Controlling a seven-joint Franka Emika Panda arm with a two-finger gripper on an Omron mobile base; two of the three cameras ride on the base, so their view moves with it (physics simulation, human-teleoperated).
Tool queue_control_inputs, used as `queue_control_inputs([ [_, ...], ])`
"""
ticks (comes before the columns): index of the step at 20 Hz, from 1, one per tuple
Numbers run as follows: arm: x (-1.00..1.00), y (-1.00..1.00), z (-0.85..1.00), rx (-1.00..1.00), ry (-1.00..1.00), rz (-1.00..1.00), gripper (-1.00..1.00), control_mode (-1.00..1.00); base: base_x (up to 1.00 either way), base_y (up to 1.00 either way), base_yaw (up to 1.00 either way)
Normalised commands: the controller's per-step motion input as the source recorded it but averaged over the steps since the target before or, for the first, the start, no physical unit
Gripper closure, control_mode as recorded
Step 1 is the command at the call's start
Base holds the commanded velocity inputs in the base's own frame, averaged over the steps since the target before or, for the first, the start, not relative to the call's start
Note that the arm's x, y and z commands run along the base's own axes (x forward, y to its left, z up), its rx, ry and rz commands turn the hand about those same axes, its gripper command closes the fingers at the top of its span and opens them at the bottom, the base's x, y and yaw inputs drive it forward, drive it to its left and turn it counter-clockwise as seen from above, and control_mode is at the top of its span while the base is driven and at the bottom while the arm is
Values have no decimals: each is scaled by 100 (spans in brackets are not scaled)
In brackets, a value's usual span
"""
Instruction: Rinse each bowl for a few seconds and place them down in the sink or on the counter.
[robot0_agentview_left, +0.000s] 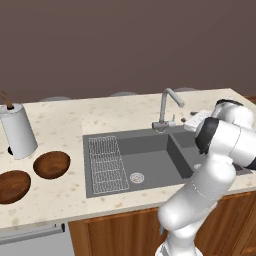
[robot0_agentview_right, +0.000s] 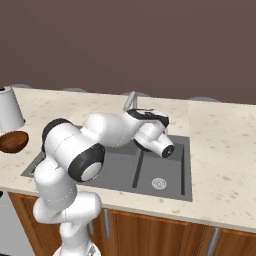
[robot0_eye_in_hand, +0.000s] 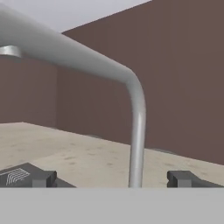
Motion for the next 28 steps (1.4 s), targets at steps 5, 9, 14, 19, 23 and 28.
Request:
queue_control_inputs([
  [5, 30, -10, -12, 2, 0, 0, -100, -100, 0, 0, 0],
  [9, 28, 0, -11, 0, 1, 0, -100, -100, 0, 0, 0],
  [14, 19, 0, -10, 0, 2, 0, -100, -100, 0, 0, 0],
  [19, 9, 0, -3, 0, 1, 0, -100, -100, 0, 0, 0],
  [23, 15, 0, -6, 0, 0, 0, -100, -100, 0, 0, 0],
  [28, 17, 5, -7, 0, 0, 0, -100, -100, 0, 0, 0],
])
